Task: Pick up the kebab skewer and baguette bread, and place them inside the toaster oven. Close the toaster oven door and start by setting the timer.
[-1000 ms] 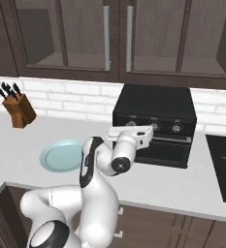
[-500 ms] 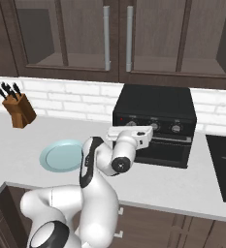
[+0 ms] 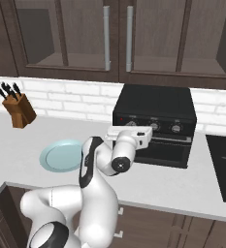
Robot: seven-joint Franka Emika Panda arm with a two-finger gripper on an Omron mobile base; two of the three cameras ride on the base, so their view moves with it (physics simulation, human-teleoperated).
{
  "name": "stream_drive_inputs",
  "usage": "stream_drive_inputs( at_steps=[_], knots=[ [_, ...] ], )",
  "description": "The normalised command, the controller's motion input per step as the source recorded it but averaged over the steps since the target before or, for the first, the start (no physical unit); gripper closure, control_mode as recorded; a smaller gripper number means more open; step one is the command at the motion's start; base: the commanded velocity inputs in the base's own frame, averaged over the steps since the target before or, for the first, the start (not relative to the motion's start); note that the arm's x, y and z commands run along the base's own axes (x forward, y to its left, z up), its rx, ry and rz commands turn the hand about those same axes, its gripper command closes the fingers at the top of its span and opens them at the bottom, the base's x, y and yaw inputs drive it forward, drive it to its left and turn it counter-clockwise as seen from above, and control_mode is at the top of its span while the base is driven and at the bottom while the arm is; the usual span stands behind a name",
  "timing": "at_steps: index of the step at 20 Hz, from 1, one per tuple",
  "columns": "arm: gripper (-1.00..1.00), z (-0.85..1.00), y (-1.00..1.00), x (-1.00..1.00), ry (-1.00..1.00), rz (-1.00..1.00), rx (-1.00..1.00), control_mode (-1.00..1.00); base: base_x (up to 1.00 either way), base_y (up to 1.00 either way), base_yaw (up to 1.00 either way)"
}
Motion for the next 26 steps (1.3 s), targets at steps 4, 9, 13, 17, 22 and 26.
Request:
stream_drive_inputs(
  at_steps=[4,9,13,17,22,26],
  knots=[
    [1.00,0.00,0.04,0.01,0.00,0.00,0.18,-1.00,0.00,0.00,0.00],
    [1.00,0.00,0.07,0.03,0.00,0.00,0.23,-1.00,0.00,0.00,0.00],
    [1.00,0.00,0.07,0.15,0.00,0.00,0.23,-1.00,0.00,0.00,0.00],
    [1.00,0.00,0.06,0.23,0.00,0.00,0.25,-1.00,0.00,0.00,0.00],
    [1.00,0.00,0.01,0.16,0.00,0.00,0.28,-1.00,0.00,0.00,0.00],
    [1.00,0.00,0.00,0.17,0.00,0.00,0.28,-1.00,0.00,0.00,0.00]
  ],
)
